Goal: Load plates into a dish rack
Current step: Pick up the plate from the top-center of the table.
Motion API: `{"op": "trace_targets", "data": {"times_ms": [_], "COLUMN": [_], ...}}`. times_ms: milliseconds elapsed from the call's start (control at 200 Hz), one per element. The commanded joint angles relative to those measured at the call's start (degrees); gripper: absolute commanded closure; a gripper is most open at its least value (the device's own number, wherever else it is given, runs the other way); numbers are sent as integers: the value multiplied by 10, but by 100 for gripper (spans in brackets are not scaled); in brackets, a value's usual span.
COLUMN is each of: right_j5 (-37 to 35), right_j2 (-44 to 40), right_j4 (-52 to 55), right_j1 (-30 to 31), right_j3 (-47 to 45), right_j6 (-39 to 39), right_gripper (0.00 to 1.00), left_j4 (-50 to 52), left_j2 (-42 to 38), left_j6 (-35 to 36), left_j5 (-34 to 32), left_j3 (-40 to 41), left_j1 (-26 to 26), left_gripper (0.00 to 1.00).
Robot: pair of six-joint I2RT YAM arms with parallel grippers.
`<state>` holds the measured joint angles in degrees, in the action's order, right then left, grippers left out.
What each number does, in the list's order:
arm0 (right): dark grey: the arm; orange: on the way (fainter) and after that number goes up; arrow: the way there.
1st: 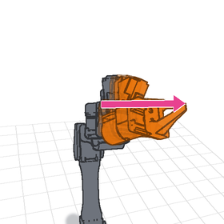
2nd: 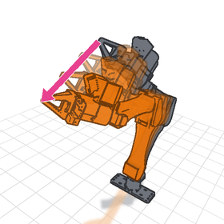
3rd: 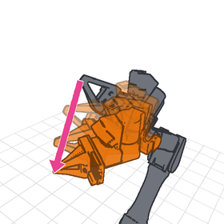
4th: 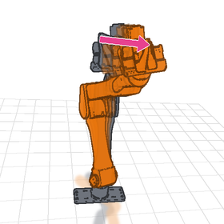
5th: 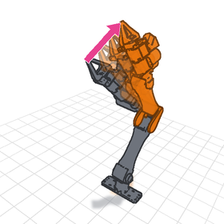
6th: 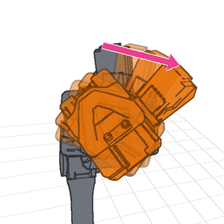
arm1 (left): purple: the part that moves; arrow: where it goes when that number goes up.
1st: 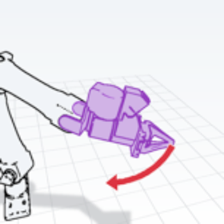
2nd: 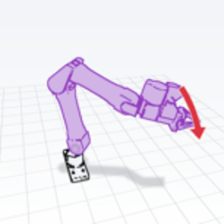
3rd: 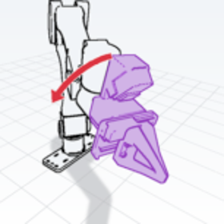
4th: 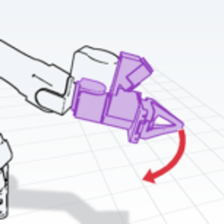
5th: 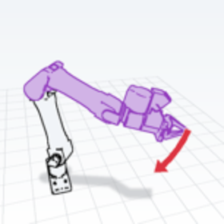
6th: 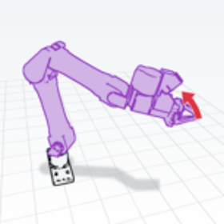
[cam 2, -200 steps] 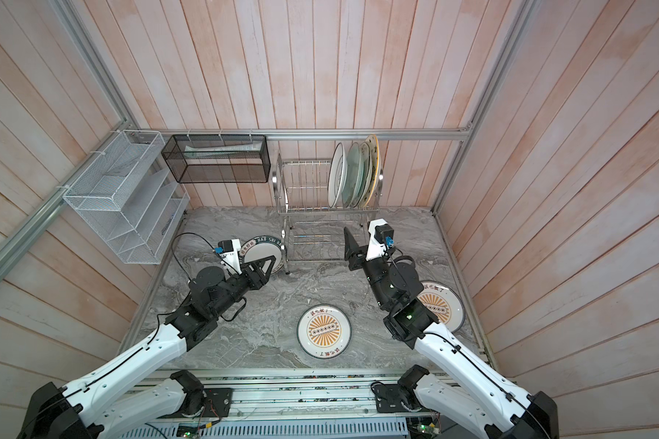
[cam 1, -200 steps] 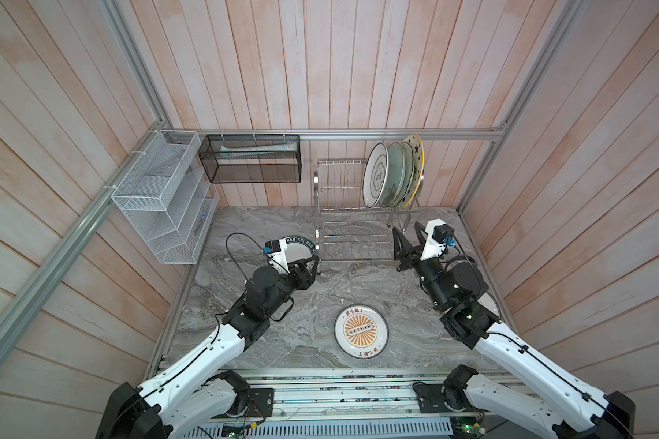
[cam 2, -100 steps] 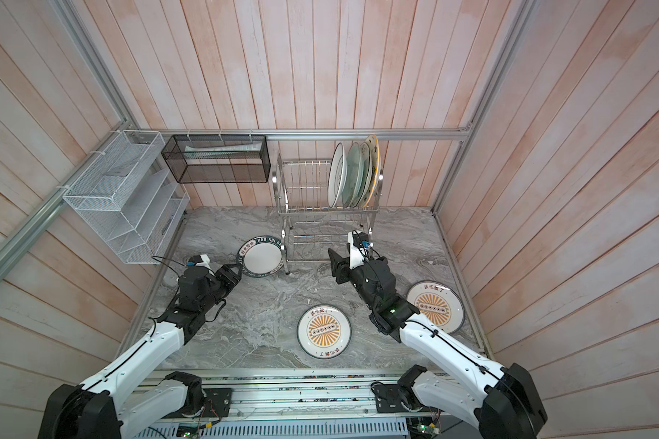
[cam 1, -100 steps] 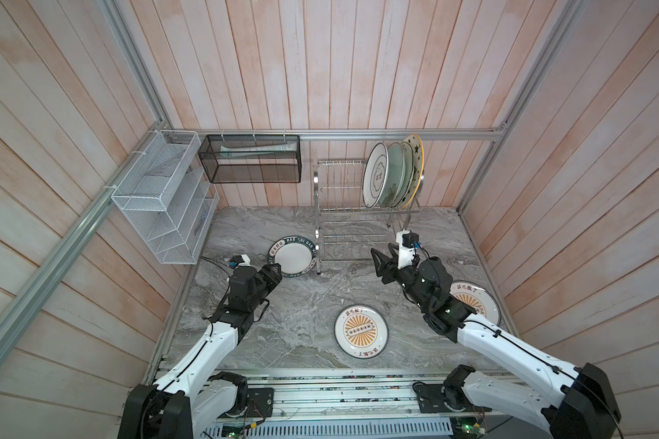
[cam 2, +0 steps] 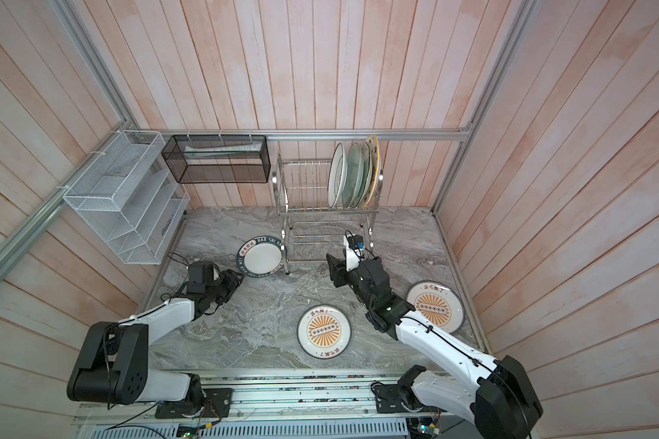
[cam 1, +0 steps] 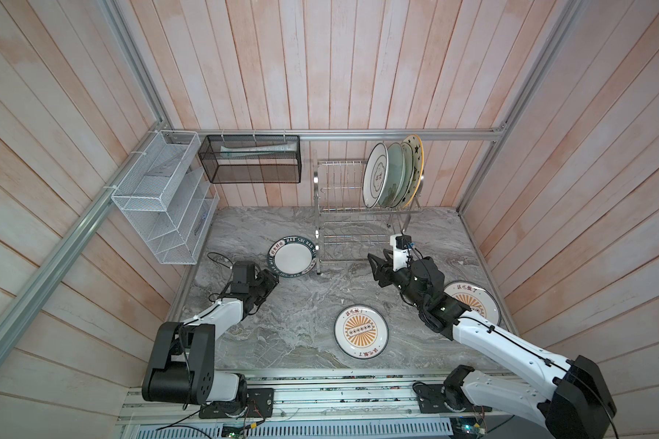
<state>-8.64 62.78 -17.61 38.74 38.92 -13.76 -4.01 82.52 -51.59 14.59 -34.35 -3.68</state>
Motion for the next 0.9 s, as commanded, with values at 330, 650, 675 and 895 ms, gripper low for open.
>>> {"op": "trace_targets", "data": {"times_ms": [330,650,675,895], "right_j5": [-6,-12,-12,-19], "right_j2": [-40,-62,-64,-75], "right_j4": [24,29,28,27], "right_j1": [0,0,0,0], "right_j3": [-7,-22,-25,-41], "right_j6": [4,10,11,12], "right_gripper": [44,44,44,43], "left_j4": [-6,-13,-15,-28], "left_j2": [97,162,164,186], "left_j6": [68,63,62,51], "left_j5": [42,58,59,67], "left_j3": [-76,-106,-107,-112], "left_j1": [28,29,29,29], "left_gripper": [42,44,45,48]}}
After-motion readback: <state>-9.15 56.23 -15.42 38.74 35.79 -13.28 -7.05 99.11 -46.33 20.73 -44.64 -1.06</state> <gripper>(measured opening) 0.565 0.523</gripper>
